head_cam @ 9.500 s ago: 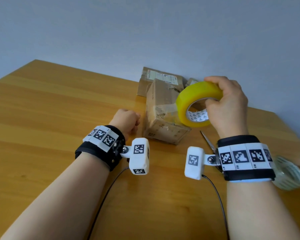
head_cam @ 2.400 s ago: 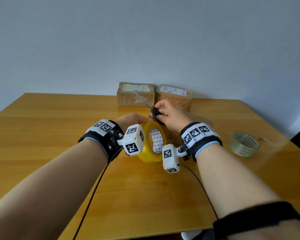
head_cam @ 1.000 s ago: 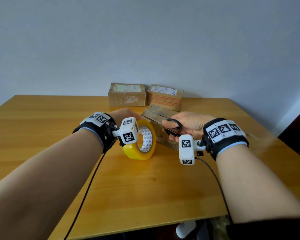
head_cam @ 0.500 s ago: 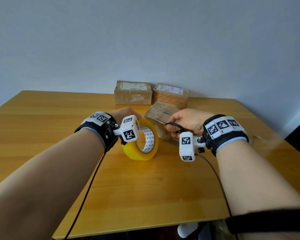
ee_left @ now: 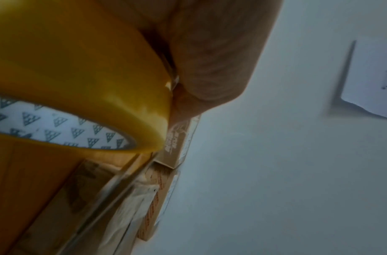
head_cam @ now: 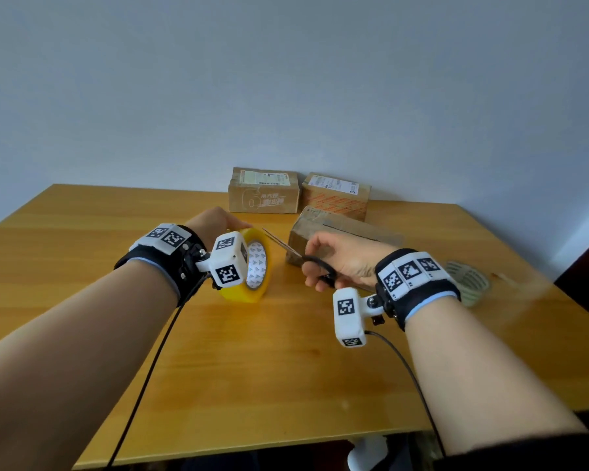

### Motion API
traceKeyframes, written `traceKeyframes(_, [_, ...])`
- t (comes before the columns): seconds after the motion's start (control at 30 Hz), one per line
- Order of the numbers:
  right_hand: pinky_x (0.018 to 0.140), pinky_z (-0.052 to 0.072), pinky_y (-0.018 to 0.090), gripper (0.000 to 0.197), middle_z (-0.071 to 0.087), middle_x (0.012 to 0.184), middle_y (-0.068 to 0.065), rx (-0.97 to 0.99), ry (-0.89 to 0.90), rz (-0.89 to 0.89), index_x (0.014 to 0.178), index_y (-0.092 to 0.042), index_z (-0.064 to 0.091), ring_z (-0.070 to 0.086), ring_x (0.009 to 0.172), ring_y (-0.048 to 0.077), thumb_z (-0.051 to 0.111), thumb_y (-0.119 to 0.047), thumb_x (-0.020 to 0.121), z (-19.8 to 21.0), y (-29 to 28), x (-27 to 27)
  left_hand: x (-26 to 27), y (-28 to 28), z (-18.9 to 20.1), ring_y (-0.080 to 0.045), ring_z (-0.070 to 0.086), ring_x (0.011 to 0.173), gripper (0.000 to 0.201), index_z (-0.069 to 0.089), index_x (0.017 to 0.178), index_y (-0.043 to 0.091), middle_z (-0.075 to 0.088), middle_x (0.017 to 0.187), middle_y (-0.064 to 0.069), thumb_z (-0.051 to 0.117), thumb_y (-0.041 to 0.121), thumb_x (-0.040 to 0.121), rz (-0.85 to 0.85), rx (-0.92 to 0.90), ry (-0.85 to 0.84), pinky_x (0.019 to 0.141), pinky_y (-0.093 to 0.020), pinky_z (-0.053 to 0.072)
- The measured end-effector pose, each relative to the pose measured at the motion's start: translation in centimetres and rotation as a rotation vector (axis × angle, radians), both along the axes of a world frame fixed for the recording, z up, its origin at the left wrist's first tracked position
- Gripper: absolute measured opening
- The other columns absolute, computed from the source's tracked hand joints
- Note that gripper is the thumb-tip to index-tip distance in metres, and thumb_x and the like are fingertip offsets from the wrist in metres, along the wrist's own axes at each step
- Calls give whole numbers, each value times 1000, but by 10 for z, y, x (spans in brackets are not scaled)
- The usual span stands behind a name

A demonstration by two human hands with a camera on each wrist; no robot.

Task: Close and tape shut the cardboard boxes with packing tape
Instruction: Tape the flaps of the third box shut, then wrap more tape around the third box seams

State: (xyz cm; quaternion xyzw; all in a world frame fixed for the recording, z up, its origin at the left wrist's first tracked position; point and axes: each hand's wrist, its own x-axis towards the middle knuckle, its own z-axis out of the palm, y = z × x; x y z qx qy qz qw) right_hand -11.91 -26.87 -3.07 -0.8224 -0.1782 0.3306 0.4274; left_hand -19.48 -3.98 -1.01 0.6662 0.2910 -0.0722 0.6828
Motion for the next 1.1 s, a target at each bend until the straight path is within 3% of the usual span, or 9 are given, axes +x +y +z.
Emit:
traceKeyframes(0.1, [46,41,22,13,76,73,0,-127,-14,-29,114,-10,53,60,58,17,47,-3,104,-10,16,-4,-4,8,3,-22,54,44,18,69,107,10,59,77,-7,63,18,91,162,12,-27,41,-27,49])
traceKeyframes(0.27, [67,52,25,32,70,92,-3,-548,-350,213,112,-16,70,59,66,12,79,-37,89,-19,44,-10,-3,17,2,-33,66,88,33,69,111,8,71,106,-11,72,21,82,251,59,-56,91,-48,53])
traceKeyframes(0.43, [98,55,35,46,69,127,6,-731,-530,348,133,-10,65,66,110,23,69,-37,96,-15,64,-16,-3,20,-6,-32,68,94,34,71,105,8,72,109,-12,75,22,75,260,54,-77,92,-48,53])
traceKeyframes(0.53, [97,57,37,46,70,125,7,-785,-605,321,130,-8,67,68,105,23,70,-37,95,-10,70,-14,-5,22,-3,-32,68,98,21,74,100,11,72,107,-12,72,21,81,307,74,-119,95,-49,52])
traceKeyframes(0.67, [99,54,38,37,68,126,7,-765,-646,300,128,-10,67,65,114,26,64,-33,100,-10,71,-14,-1,24,3,-28,65,99,35,68,116,6,67,120,-14,71,17,84,350,91,-209,94,-45,54])
traceKeyframes(0.77, [87,57,37,20,70,110,2,-514,-792,48,115,-17,70,66,98,22,55,-22,102,-10,66,-8,1,21,7,-30,68,97,26,71,108,6,71,104,-9,71,18,85,386,81,-242,92,-42,55])
traceKeyframes(0.9, [79,51,34,15,63,99,-3,-266,-1002,-291,91,-21,62,60,92,18,56,-30,102,-5,53,9,5,13,8,-26,68,89,17,76,100,14,73,98,-6,69,17,85,363,55,-285,86,-38,56])
traceKeyframes(1.0, [87,51,39,16,54,106,-4,-401,-937,-287,94,-27,65,55,98,18,64,-43,97,-9,43,21,11,4,6,-28,68,90,15,77,96,15,73,96,-5,69,15,84,361,11,-311,89,-41,56])
traceKeyframes(1.1, [89,55,44,7,64,110,-3,-407,-852,-241,89,-33,66,61,99,20,72,-33,93,-23,41,31,19,-1,3,-29,69,91,9,77,88,16,74,92,-5,71,14,82,353,-7,-334,92,-45,55])
